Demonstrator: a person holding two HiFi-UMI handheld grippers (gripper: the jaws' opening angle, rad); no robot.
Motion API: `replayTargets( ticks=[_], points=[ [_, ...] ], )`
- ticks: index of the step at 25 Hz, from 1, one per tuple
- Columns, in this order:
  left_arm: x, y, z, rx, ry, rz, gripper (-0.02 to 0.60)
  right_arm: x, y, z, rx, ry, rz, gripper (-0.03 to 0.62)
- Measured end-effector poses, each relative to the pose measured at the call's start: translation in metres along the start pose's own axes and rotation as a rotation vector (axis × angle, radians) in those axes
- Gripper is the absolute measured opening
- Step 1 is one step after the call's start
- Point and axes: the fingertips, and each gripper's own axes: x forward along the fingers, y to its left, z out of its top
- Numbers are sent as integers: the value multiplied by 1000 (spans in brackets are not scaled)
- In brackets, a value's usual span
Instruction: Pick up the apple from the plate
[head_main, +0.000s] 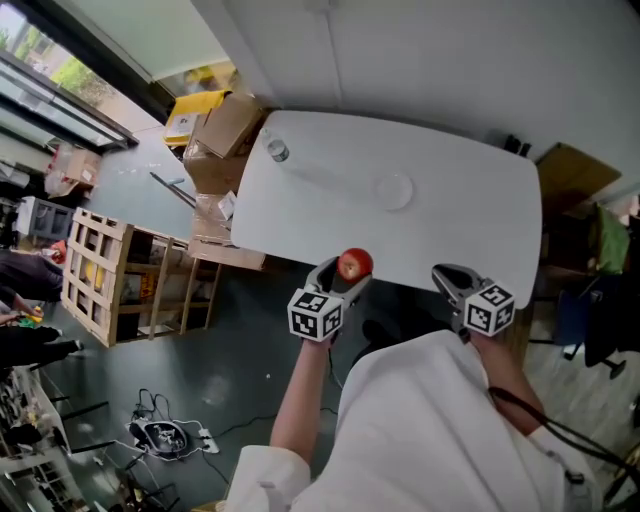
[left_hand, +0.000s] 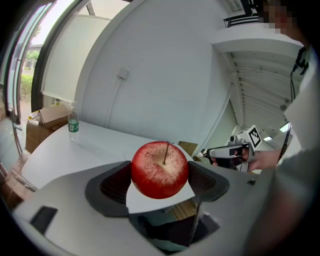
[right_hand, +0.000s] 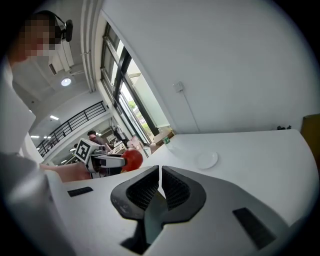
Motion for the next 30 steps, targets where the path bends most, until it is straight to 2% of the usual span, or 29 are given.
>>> replayTargets(
  ticks=[6, 14, 18, 30],
  points=[
    [-9, -27, -6, -20, -30, 6, 357, -19, -6, -1, -7, -4, 9, 41],
    [-9, -58, -9, -68, -83, 48, 357, -27, -6, 20, -57, -10, 100, 41],
    [-9, -69, -11, -66, -94, 64, 357, -34, -8, 23, -68, -10, 131, 41],
    [-8, -81, -11, -78, -122, 98, 357, -48, -26, 20, -53, -3, 155, 41]
  ],
)
